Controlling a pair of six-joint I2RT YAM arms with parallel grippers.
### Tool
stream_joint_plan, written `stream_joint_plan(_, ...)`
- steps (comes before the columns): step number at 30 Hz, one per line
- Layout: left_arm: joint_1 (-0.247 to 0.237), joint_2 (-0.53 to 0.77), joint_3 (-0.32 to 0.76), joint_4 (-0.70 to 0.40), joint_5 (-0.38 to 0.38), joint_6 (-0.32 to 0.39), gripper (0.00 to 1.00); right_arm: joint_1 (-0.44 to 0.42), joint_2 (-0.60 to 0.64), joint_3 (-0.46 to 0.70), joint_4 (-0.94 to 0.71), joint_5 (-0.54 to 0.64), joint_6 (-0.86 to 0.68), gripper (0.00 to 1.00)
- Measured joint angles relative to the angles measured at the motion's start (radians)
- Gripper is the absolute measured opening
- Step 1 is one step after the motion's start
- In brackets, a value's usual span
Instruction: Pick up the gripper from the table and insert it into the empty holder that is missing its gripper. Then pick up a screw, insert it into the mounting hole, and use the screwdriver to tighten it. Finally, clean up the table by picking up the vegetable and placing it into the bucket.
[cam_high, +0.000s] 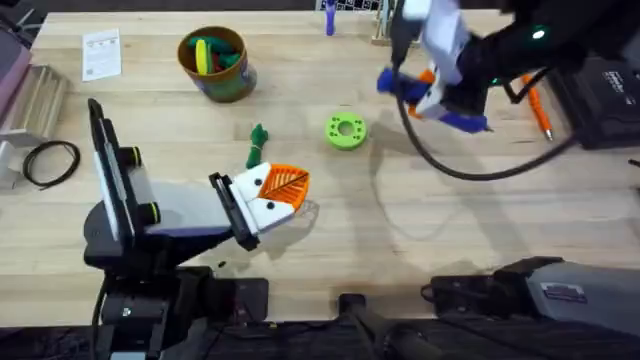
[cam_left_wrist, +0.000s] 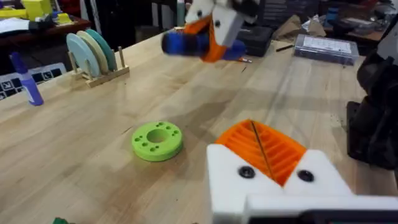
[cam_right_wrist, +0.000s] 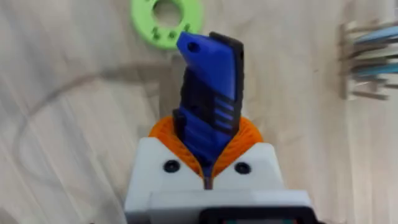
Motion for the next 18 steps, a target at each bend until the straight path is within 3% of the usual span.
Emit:
stream_joint_plan(10, 0.0, 0.0, 0.0, 0.0, 0.0, 0.0, 0.004, -0.006, 0.25, 0.0, 0.058, 0.244, -0.177, 0.024)
stream_joint_plan(18, 0.0, 0.0, 0.0, 0.0, 0.0, 0.0, 0.004, -0.026, 0.404, 0.0, 0.103, 0.319, -0.216, 0.024)
